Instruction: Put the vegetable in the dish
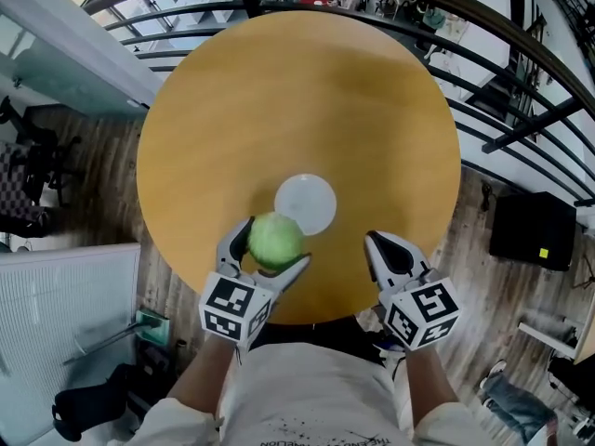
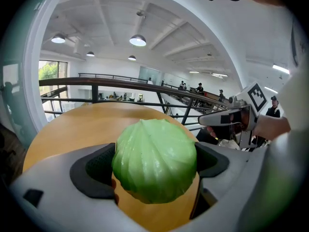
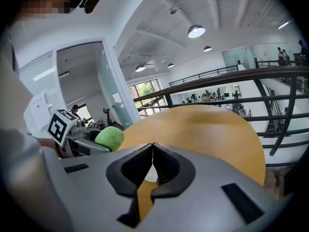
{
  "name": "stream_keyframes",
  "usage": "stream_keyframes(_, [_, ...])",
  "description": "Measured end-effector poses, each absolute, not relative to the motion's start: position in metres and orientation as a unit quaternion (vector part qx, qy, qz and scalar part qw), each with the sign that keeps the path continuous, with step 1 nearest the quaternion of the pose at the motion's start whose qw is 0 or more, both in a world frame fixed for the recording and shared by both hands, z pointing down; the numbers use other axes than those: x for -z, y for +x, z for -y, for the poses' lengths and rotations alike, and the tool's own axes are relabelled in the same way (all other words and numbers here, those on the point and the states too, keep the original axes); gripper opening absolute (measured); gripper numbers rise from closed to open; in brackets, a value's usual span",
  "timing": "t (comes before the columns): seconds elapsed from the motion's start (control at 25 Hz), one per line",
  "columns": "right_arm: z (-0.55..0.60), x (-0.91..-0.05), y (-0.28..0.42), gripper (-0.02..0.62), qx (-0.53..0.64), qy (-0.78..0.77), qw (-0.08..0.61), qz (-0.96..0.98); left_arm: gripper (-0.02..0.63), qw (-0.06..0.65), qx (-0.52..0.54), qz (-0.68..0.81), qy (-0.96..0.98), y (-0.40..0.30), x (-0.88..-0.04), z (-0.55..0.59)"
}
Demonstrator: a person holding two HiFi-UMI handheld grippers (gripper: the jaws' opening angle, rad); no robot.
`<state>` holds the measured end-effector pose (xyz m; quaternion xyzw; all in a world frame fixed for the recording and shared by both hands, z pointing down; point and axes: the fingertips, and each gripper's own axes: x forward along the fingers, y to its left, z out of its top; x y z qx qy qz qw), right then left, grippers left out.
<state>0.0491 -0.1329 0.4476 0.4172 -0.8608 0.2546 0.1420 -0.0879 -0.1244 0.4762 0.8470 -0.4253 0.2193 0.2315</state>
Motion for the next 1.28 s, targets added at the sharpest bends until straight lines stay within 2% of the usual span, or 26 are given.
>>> stream_keyframes(1.28, [0.172,-0.517,0.068,0.025,-0.318,0.430,0.142,0.833,0.489,0.251,-0.356,0.367,0.822,-0.056,-0.608,0.196])
